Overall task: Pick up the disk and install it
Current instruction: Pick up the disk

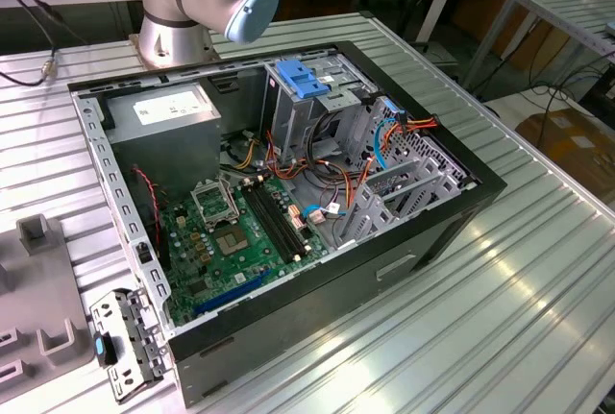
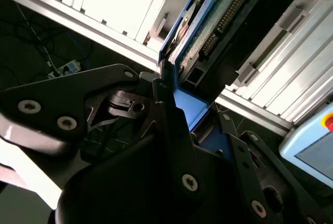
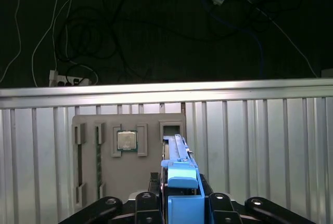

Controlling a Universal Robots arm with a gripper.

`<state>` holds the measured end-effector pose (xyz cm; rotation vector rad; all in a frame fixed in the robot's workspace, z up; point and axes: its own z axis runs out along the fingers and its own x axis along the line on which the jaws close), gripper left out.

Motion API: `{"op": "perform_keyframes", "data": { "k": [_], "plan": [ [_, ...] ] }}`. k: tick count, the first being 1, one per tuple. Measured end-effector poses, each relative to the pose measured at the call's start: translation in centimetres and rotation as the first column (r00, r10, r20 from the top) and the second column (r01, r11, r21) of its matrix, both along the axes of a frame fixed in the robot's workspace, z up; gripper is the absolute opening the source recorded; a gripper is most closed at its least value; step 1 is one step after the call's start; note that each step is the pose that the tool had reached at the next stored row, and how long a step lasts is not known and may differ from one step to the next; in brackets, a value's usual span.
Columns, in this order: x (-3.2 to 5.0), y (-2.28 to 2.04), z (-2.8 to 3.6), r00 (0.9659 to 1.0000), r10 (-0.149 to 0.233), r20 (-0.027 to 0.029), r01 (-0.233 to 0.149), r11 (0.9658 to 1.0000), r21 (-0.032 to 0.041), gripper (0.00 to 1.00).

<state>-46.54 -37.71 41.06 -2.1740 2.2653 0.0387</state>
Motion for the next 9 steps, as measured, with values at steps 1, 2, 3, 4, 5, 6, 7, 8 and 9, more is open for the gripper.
{"op": "perform_keyframes", "data": {
  "k": [1, 2, 3, 4, 5, 6, 7, 8, 9],
  "plan": [
    [0.00, 0.00, 0.07, 1.0000, 0.000, 0.0000, 0.000, 1.0000, 0.0000, 0.37],
    [0.00, 0.00, 0.14, 1.0000, 0.000, -0.0001, 0.000, 1.0000, 0.0000, 0.37],
    [0.00, 0.00, 0.30, 1.0000, 0.000, -0.0001, 0.000, 1.0000, 0.0000, 0.37],
    [0.00, 0.00, 0.44, 1.0000, 0.000, -0.0001, 0.000, 1.0000, 0.0000, 0.37],
    [0.00, 0.00, 0.58, 1.0000, 0.000, 0.0000, 0.000, 1.0000, 0.0000, 0.37],
    [0.00, 0.00, 0.66, 1.0000, 0.000, 0.0000, 0.000, 1.0000, 0.0000, 0.37],
    [0.00, 0.00, 0.72, 1.0000, 0.000, 0.0000, 0.000, 1.0000, 0.0000, 0.37],
    [0.00, 0.00, 0.79, 1.0000, 0.000, 0.0000, 0.000, 1.0000, 0.0001, 0.37],
    [0.00, 0.00, 0.87, 1.0000, 0.000, -0.0001, 0.000, 1.0000, 0.0000, 0.37]
  ]
}}
